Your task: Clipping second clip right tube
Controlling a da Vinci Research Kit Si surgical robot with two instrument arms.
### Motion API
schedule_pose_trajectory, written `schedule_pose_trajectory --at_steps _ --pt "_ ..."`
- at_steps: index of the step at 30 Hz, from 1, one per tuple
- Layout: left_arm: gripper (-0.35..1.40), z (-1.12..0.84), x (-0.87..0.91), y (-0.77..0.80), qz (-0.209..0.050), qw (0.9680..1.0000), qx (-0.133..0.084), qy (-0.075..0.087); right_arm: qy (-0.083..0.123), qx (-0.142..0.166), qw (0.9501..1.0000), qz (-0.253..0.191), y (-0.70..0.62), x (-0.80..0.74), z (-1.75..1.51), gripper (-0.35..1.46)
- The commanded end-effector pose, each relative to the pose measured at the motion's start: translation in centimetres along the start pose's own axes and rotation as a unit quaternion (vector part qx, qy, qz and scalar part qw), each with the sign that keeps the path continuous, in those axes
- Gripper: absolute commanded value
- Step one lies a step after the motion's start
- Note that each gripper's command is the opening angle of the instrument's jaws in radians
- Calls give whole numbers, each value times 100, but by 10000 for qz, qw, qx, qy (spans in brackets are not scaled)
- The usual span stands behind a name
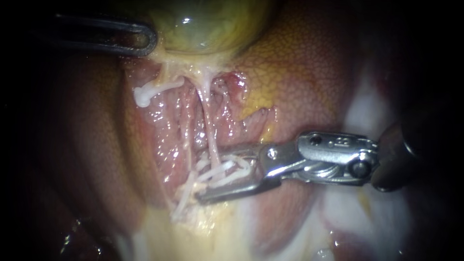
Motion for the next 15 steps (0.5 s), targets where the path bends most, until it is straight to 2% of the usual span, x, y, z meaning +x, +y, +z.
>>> schedule_pose_trajectory --at_steps 1,7,10,15 --pt "-35 1 0 0 1 10000 0 0 -12 46 9999 102 -1 1 1 50" --pt "-35 1 0 1 1 10000 -1 0 -31 252 9987 451 1 4 8 50" --pt "-35 1 0 1 1 10000 -1 0 104 419 9970 639 3 6 12 50" --pt "-35 1 0 0 1 10000 -1 0 411 732 9914 1000 7 9 20 50"
